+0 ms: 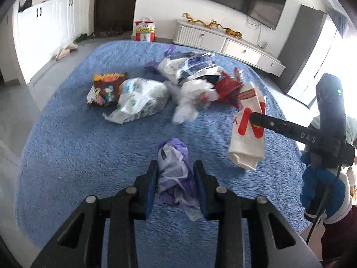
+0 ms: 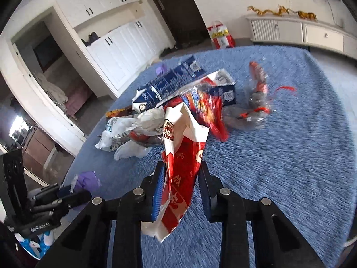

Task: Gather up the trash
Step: 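Carry both items to the trash bin and open both tools to drop them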

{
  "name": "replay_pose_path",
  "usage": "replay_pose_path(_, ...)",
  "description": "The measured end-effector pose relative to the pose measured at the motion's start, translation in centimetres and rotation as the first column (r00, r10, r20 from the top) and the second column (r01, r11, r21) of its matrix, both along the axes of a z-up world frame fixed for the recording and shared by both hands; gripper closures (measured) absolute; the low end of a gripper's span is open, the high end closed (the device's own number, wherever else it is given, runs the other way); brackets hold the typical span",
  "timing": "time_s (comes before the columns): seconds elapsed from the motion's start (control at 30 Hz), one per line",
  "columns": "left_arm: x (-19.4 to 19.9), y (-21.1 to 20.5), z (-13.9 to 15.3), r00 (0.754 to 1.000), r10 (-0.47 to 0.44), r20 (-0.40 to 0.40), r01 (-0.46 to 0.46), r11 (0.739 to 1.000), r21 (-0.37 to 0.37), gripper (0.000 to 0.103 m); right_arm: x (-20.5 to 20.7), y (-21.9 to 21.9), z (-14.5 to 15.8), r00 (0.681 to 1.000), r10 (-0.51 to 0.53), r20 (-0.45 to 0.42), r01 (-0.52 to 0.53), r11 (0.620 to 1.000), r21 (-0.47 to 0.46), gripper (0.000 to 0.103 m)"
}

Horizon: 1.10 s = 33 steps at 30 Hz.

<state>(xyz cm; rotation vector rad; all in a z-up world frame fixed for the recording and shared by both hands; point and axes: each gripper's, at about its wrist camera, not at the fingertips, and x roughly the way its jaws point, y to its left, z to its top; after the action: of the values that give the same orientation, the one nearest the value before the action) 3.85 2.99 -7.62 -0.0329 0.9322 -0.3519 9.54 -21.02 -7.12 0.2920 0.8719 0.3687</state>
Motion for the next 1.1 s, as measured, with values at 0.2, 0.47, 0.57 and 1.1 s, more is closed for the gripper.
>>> replay_pose_path(0.2, -0.6, -4.4, 2.4, 0.995, -0.095, 0.034, 0.095, 0.995, 0.018, 0.073, -3.9, -5.6, 2.6, 0.992, -0.084, 0.090, 0.086, 0.996, -0.019, 0.074)
replay_pose_path(0.47, 0.2, -16.6, 4.5, 0.940, -0.342, 0.020, 0.342, 0.940, 0.016, 0.073, -9.1, -16.8, 3.6, 0.939, -0.299, 0.171, 0.318, 0.943, -0.094, 0.074)
replay_pose_path(0.57, 0.6, -22.1, 4.3, 0.905, -0.426, -0.002, 0.426, 0.905, 0.005, 0.073, -10.5, -21.6, 3.0, 0.900, -0.401, 0.174, 0.427, 0.891, -0.154, 0.074)
replay_pose_path(1.1, 6.7, -47.0, -2.8, 0.802, -0.565, -0.196, 0.554, 0.825, -0.111, 0.059, -8.0, -36.0, -3.1, 0.760, -0.641, 0.109, 0.626, 0.676, -0.388, 0.067)
